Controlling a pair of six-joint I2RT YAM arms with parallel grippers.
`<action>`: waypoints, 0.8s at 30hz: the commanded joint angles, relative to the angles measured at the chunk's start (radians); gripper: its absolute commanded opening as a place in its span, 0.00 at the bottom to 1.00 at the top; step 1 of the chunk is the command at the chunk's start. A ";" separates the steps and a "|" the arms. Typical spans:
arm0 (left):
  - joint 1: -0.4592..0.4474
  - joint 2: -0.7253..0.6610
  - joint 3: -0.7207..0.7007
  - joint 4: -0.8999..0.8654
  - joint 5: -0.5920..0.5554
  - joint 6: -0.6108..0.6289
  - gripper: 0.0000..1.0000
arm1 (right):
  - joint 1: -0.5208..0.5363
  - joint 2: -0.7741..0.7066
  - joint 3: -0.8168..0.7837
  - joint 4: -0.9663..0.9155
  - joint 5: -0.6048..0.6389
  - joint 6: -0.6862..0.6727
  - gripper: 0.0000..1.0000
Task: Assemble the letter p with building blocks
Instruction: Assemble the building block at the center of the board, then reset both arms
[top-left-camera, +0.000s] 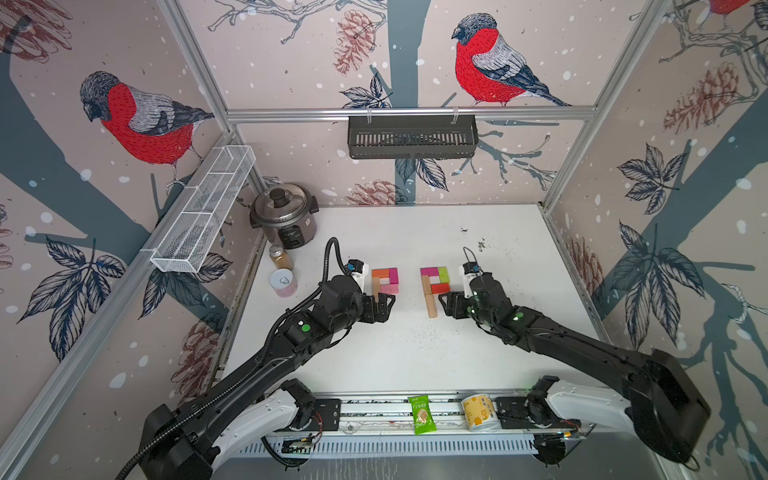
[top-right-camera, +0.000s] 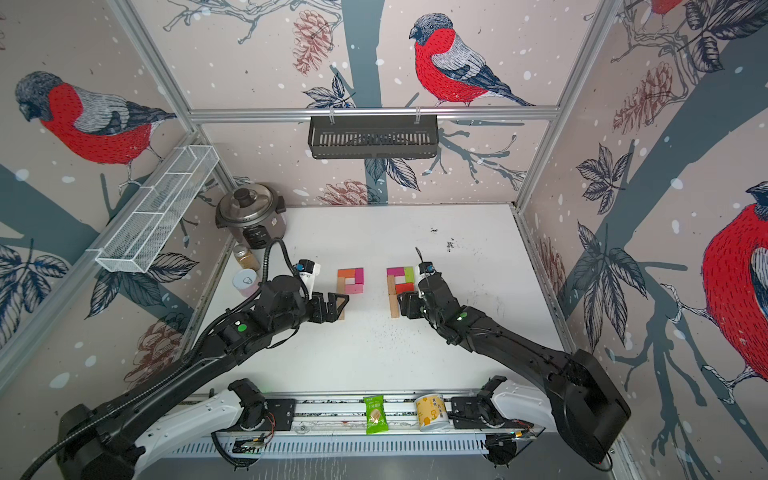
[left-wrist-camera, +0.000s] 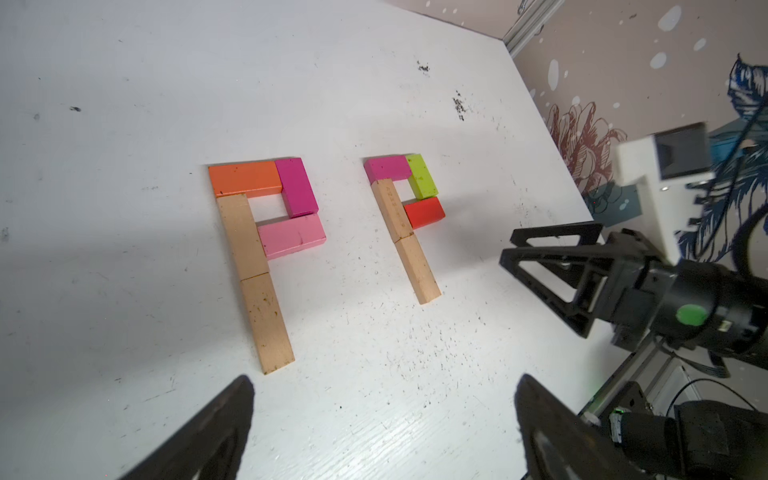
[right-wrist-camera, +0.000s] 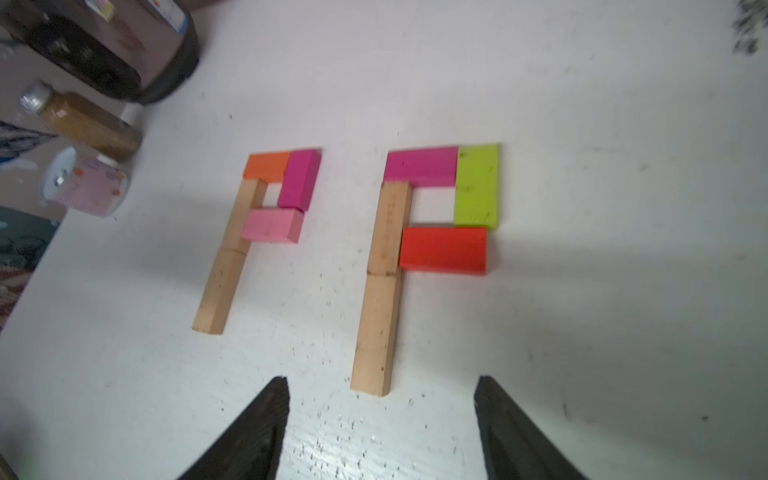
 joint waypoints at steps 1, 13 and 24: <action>0.003 -0.038 -0.029 0.119 -0.104 -0.070 0.97 | -0.087 -0.052 0.050 -0.047 -0.015 -0.035 0.84; 0.007 -0.118 -0.174 0.244 -0.871 -0.049 0.97 | -0.420 -0.127 0.091 0.030 0.042 -0.078 1.00; 0.298 -0.045 -0.409 0.673 -0.953 0.163 0.97 | -0.531 -0.200 -0.100 0.186 0.337 -0.079 1.00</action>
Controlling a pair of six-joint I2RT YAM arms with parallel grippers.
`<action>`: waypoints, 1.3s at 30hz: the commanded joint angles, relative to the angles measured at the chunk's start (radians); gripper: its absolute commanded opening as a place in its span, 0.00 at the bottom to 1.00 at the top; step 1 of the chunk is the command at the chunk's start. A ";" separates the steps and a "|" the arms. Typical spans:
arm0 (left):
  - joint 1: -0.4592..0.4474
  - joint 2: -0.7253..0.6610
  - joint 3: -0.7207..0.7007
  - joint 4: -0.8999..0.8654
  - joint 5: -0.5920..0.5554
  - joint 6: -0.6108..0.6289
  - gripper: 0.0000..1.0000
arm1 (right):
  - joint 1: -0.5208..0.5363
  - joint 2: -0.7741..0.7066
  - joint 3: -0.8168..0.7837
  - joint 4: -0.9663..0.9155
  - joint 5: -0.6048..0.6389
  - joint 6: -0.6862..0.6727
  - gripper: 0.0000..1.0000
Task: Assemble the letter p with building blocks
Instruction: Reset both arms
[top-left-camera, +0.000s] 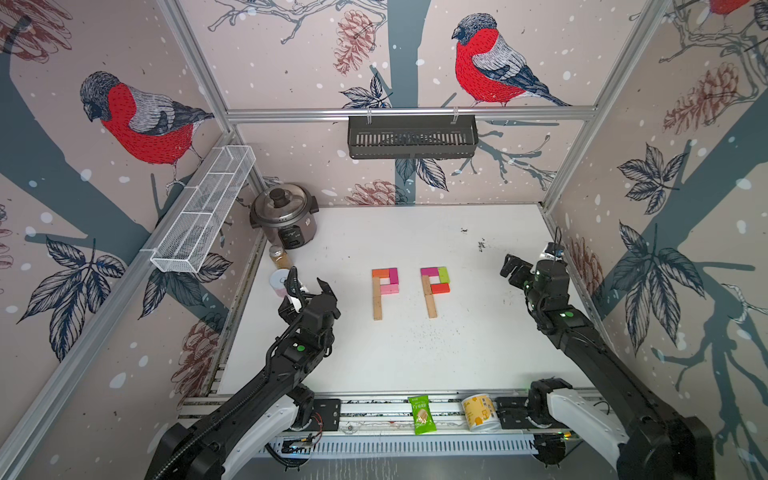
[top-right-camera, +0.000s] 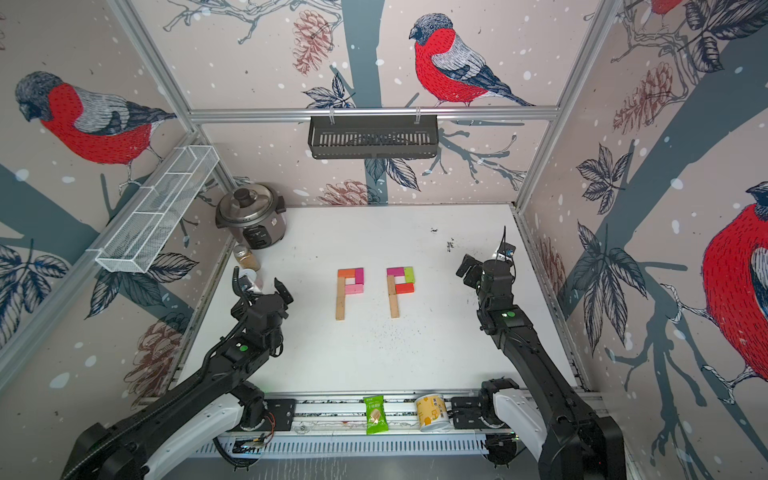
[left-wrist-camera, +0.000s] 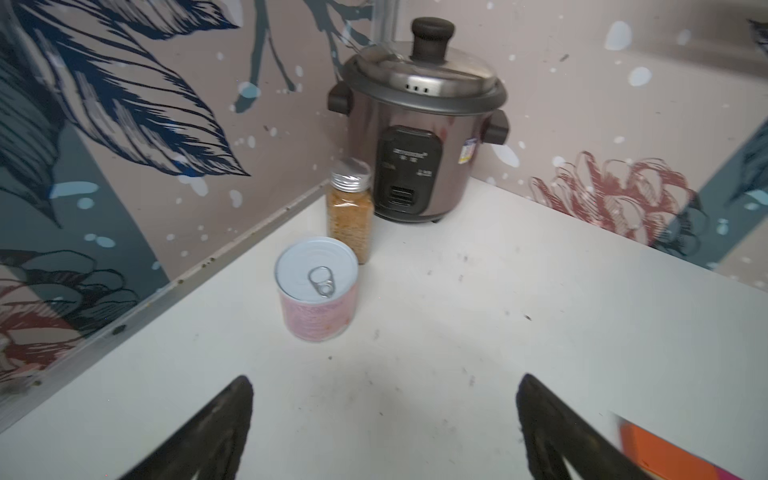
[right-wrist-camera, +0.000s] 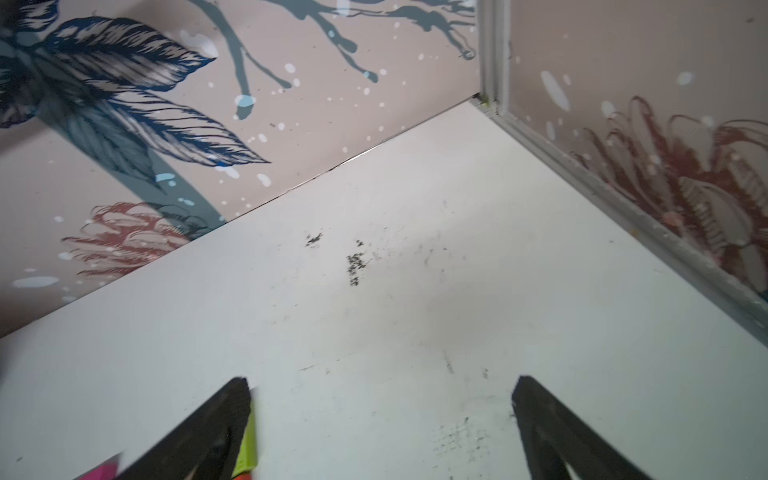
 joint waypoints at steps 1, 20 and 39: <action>0.078 0.047 -0.029 0.245 0.022 0.103 0.97 | -0.031 -0.013 -0.047 0.126 0.096 -0.040 1.00; 0.191 0.311 -0.008 0.410 0.286 0.273 0.98 | -0.154 0.104 -0.352 0.680 0.053 -0.194 1.00; 0.316 0.471 -0.003 0.655 0.521 0.286 0.98 | -0.110 0.341 -0.317 0.898 0.019 -0.293 1.00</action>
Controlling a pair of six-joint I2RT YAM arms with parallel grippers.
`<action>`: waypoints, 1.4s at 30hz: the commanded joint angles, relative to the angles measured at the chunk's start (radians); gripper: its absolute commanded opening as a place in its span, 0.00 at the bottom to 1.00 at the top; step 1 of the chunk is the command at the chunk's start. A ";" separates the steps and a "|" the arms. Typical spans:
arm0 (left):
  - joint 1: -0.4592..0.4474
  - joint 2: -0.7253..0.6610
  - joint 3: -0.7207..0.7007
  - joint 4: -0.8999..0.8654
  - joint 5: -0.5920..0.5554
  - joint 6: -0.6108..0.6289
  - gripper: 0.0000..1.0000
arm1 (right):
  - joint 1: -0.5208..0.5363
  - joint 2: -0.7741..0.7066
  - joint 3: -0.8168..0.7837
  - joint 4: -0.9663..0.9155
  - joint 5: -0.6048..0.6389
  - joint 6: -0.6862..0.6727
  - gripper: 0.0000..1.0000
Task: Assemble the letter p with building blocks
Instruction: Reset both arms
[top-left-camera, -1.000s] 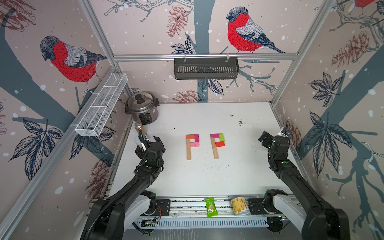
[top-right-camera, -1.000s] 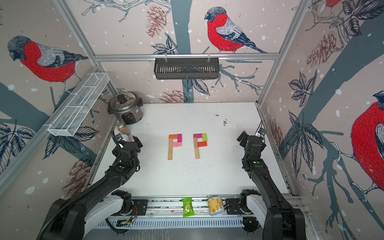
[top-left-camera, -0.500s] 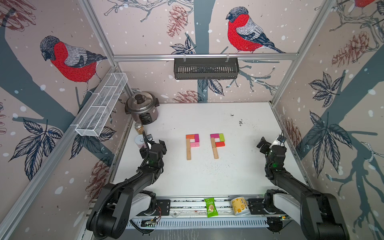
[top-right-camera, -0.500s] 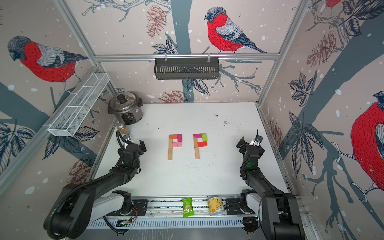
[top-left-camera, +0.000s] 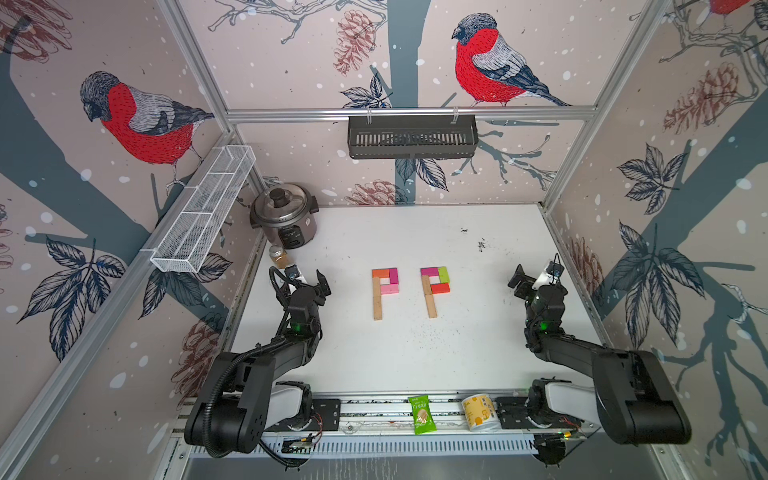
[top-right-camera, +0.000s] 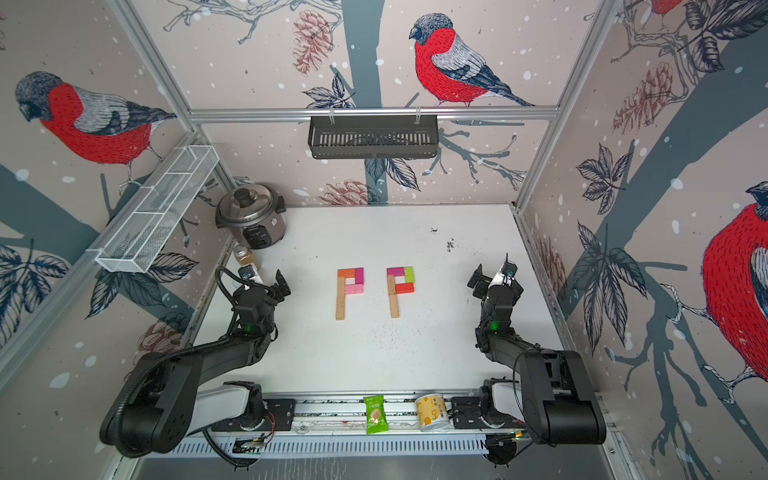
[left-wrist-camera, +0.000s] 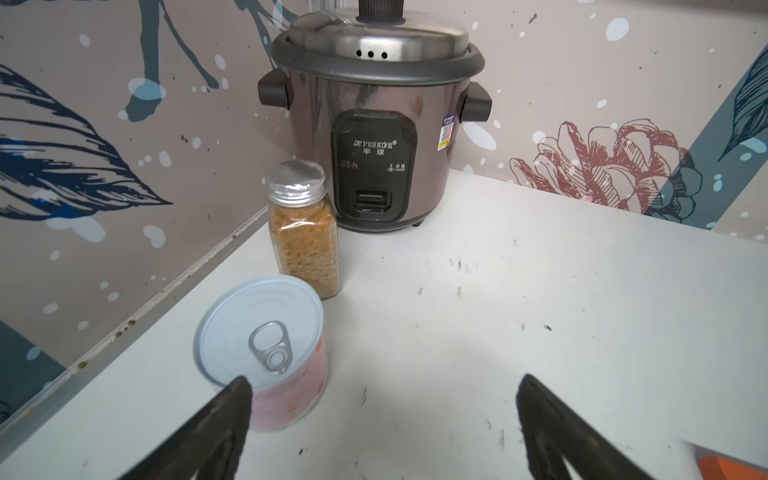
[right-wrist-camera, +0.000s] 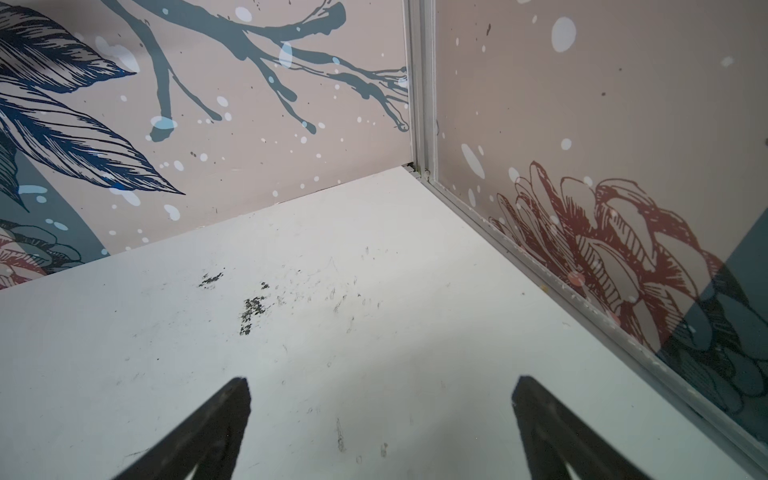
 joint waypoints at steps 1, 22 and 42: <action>0.009 0.035 0.051 -0.013 0.056 0.007 0.98 | 0.004 0.018 0.016 0.024 -0.012 -0.030 1.00; 0.123 0.218 0.015 0.268 0.238 0.111 0.98 | 0.006 0.152 -0.014 0.252 0.074 -0.074 1.00; 0.111 0.217 0.017 0.267 0.213 0.116 0.98 | 0.048 0.238 0.012 0.287 0.126 -0.107 1.00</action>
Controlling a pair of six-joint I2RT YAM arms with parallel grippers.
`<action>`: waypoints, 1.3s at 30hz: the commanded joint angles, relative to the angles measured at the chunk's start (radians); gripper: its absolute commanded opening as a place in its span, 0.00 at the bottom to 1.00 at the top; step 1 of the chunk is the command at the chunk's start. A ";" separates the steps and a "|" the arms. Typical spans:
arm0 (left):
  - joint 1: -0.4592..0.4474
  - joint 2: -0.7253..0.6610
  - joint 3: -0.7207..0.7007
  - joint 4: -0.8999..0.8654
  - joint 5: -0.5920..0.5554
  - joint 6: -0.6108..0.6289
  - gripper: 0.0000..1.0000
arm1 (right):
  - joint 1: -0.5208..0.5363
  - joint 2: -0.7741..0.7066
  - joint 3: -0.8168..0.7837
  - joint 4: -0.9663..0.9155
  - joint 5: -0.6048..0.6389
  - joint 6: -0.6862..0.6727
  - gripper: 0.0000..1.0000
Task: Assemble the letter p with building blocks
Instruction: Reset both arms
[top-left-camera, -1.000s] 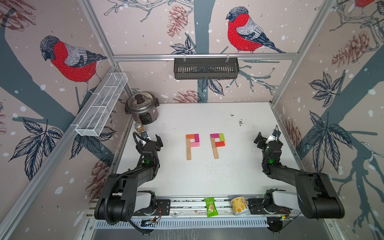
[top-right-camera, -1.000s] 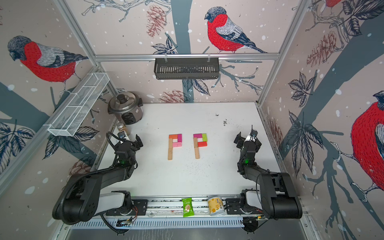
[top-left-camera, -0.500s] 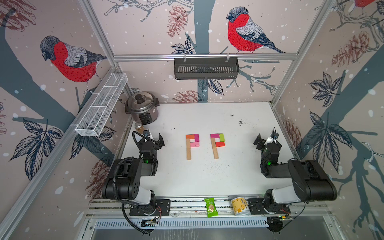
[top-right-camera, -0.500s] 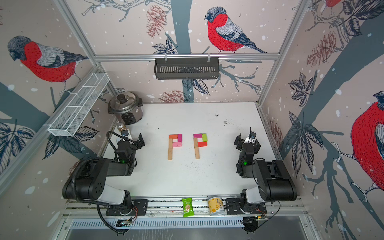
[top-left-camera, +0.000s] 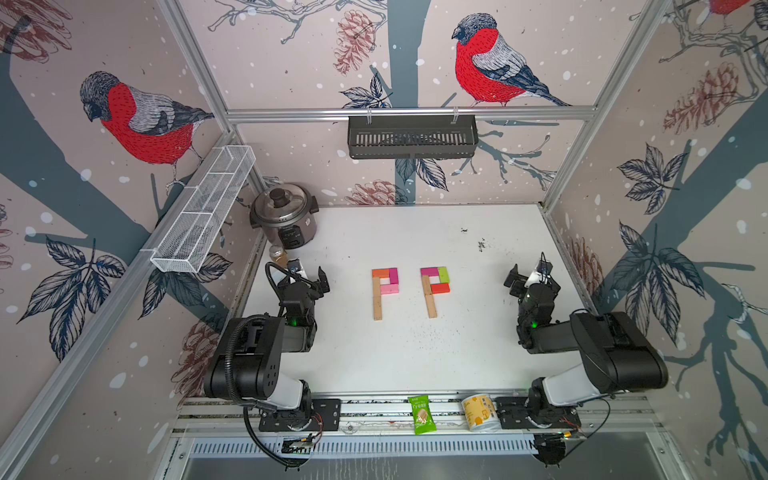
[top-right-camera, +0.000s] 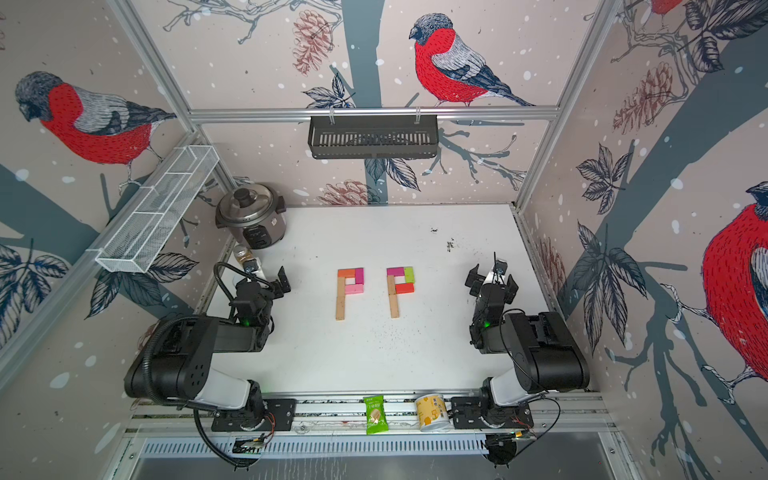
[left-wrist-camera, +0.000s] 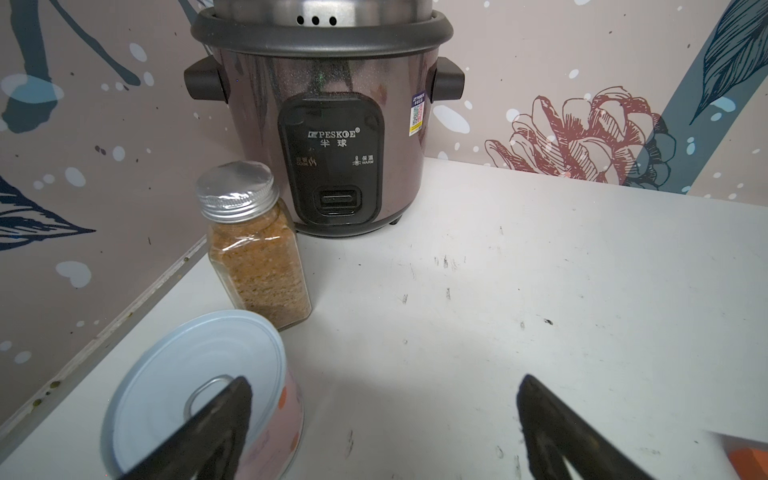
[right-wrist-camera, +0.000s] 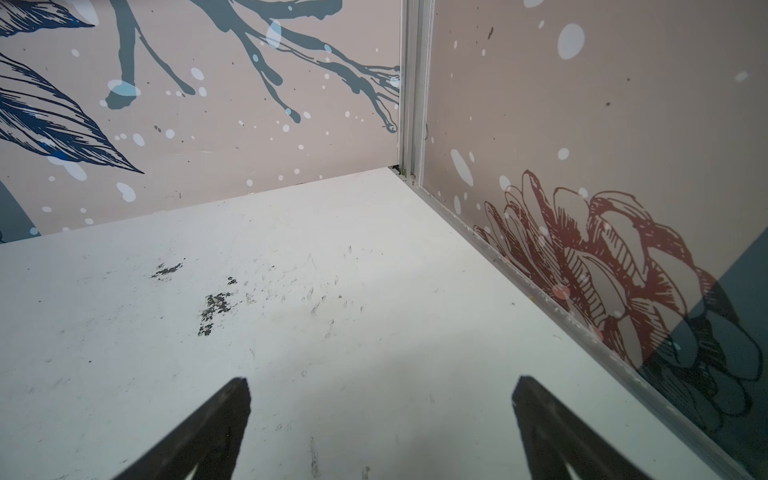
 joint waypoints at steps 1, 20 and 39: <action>-0.001 -0.003 0.003 0.052 -0.009 0.018 0.98 | 0.000 -0.004 0.000 0.032 0.016 -0.007 1.00; -0.002 -0.002 0.003 0.053 -0.009 0.019 0.98 | 0.000 -0.004 0.000 0.032 0.015 -0.006 1.00; -0.006 0.002 0.025 0.017 0.037 0.038 0.98 | 0.000 -0.004 0.000 0.031 0.017 -0.006 1.00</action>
